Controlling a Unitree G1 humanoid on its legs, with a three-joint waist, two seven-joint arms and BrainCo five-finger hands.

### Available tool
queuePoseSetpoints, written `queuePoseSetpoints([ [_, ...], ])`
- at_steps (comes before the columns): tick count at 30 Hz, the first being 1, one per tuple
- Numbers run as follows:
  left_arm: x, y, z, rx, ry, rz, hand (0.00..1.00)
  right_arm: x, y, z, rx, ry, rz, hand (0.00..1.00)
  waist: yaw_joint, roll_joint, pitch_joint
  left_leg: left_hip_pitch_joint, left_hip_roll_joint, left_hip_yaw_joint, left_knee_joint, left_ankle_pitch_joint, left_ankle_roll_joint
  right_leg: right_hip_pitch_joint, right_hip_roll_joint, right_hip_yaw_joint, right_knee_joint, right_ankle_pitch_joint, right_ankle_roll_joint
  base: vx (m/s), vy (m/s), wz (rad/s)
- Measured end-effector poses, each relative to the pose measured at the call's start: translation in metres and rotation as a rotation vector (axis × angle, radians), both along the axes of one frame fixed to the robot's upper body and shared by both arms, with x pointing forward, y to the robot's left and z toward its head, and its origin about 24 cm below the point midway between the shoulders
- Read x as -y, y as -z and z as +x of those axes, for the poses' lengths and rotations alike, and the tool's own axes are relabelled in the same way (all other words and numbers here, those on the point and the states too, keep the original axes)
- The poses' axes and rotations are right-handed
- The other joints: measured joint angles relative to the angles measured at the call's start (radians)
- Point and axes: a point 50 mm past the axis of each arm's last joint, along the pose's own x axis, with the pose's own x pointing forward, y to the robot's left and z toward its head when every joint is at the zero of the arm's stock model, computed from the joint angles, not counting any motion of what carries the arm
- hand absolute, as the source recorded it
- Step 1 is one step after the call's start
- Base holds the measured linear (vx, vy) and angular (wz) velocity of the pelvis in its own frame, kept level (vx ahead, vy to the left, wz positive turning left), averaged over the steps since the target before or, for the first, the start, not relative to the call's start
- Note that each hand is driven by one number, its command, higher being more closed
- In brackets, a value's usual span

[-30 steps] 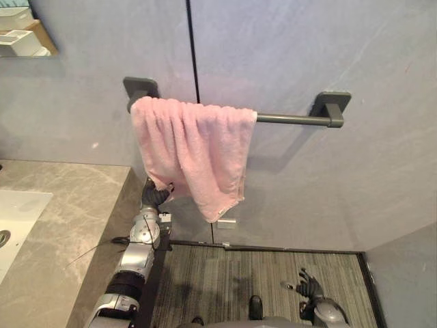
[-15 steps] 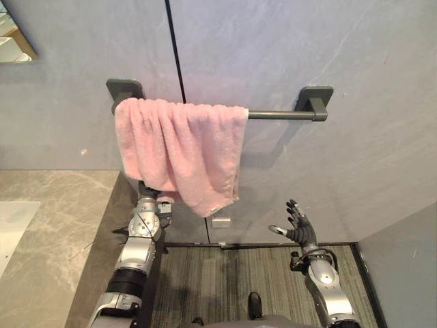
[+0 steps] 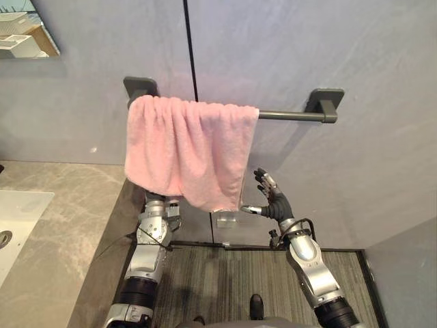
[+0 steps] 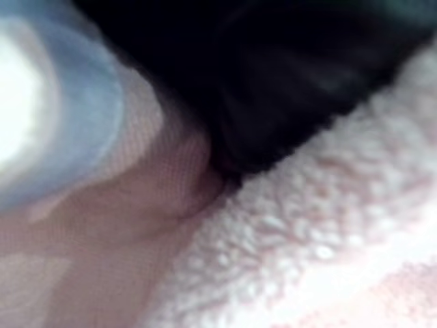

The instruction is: Organize washtable

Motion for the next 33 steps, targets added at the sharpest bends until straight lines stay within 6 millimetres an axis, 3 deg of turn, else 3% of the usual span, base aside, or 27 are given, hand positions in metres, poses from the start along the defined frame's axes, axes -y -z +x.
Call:
queuePoseSetpoints([
  [8, 0.008, 0.003, -0.001, -0.013, 0.033, -0.031, 1.0, -0.019, -0.016, 0.012, 0.064, -0.066, -0.012, 0.0, 0.003, 0.0, 0.0, -0.004, 0.001, -0.023, 0.012, 0.0, 0.0, 0.013, 0.0, -0.013, 0.0, 0.0, 0.0, -0.03, 0.008, 0.07],
  [9, 0.009, 0.004, -0.001, -0.014, 0.036, -0.039, 1.0, -0.02, -0.016, 0.013, 0.063, -0.073, -0.018, 1.0, 0.003, 0.0, 0.0, -0.005, 0.001, -0.024, 0.012, 0.0, 0.0, 0.013, 0.0, -0.013, 0.0, 0.0, 0.0, -0.04, 0.004, 0.04],
  [16, 0.013, 0.004, -0.001, -0.015, 0.043, -0.086, 1.0, -0.027, -0.006, 0.025, -0.007, -0.095, -0.029, 1.0, 0.007, 0.0, 0.0, -0.019, 0.002, -0.049, 0.015, 0.002, -0.003, 0.013, 0.0, -0.033, -0.001, -0.001, -0.001, -0.01, 0.007, 0.1],
  [19, 0.014, 0.004, 0.0, -0.014, 0.045, -0.105, 1.0, -0.027, -0.004, 0.029, -0.031, -0.09, -0.011, 1.0, 0.024, 0.001, 0.0, -0.02, 0.004, -0.052, 0.014, 0.002, -0.003, 0.013, 0.002, -0.034, -0.001, -0.003, -0.003, 0.01, 0.005, 0.04],
  [26, 0.015, 0.0, 0.0, 0.004, 0.057, -0.108, 1.0, -0.026, -0.004, 0.03, -0.043, -0.074, 0.026, 1.0, 0.027, 0.0, 0.0, -0.027, 0.002, -0.067, 0.023, 0.002, -0.003, 0.013, 0.0, -0.035, 0.006, -0.01, -0.001, 0.0, 0.013, 0.06],
  [33, 0.017, 0.0, 0.0, 0.004, 0.075, -0.109, 1.0, 0.0, -0.01, 0.036, -0.022, 0.052, 0.078, 1.0, 0.024, 0.0, 0.0, -0.028, 0.003, -0.055, 0.027, 0.002, -0.004, -0.005, 0.001, -0.021, 0.031, -0.019, 0.002, -0.02, 0.016, -0.05],
])
